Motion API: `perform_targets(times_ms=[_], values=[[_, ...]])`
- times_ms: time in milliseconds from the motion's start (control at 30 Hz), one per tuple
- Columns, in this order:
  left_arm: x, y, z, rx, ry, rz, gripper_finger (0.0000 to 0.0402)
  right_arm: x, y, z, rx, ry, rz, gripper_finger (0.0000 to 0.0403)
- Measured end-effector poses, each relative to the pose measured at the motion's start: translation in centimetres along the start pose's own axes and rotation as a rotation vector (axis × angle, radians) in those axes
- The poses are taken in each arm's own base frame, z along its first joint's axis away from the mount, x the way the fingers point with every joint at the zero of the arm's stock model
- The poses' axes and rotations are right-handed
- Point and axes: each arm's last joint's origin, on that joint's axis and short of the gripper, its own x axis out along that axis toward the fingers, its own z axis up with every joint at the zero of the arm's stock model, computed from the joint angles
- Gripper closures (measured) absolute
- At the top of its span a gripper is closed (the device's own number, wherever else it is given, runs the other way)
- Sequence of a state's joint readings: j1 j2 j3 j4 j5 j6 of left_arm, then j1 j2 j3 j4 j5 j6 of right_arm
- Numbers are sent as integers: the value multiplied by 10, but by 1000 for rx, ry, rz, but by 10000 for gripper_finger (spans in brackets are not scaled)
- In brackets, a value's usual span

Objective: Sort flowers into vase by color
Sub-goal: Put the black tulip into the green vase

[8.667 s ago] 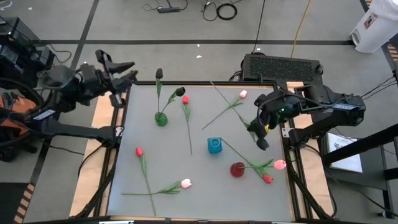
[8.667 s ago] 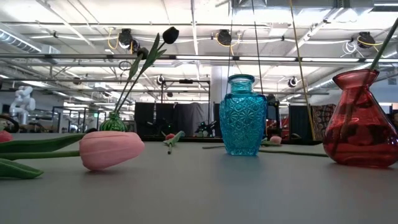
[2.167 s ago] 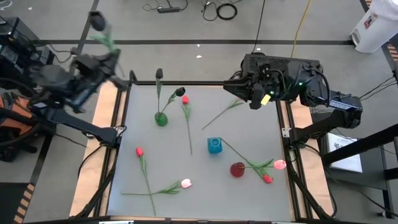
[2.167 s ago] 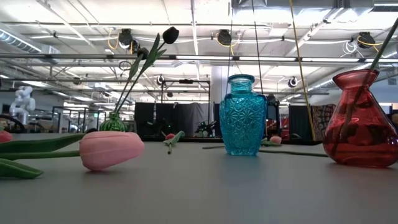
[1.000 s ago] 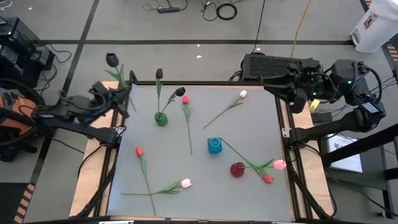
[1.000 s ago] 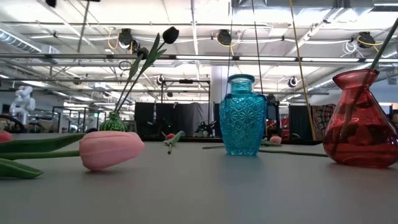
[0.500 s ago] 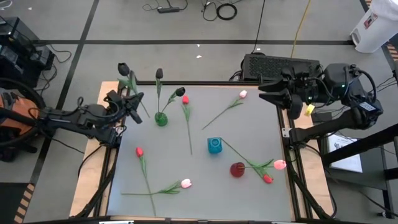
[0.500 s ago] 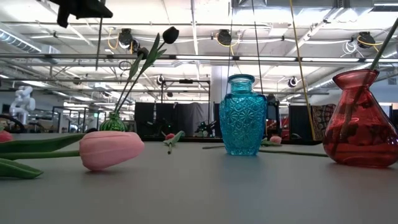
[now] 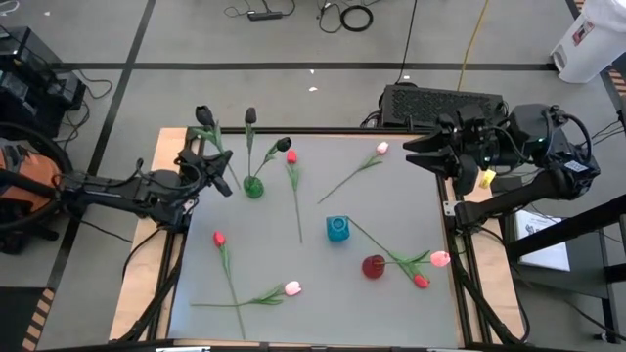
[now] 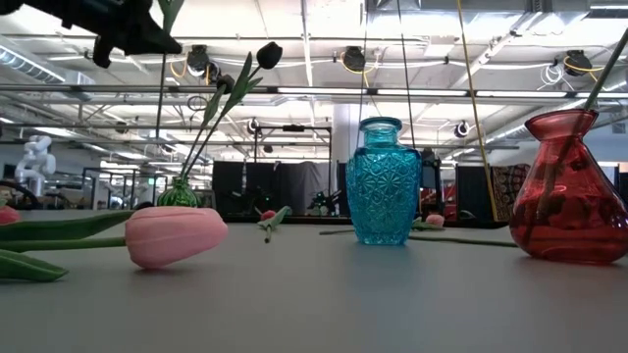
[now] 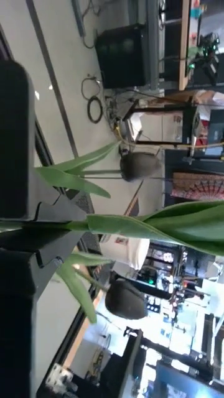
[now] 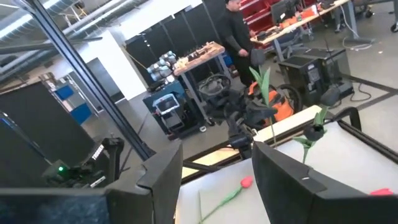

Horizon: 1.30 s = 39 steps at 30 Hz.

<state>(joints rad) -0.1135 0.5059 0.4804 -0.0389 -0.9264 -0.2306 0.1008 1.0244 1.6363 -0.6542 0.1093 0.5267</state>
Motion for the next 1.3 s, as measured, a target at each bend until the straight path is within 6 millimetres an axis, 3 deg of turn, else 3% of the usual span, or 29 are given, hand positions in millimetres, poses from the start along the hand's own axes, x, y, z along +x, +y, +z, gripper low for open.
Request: perform_targets(times_ms=[300, 667, 1300], values=[[13, 3, -5, 31, 14, 77, 398, 13, 0, -4, 23, 26, -15, 218], [42, 1, -11, 90, 63, -8, 398, 26, -1, -7, 37, 42, -24, 218], [68, 9, -17, 109, 90, 22, 398, 28, 1, -7, 34, 35, -12, 218]])
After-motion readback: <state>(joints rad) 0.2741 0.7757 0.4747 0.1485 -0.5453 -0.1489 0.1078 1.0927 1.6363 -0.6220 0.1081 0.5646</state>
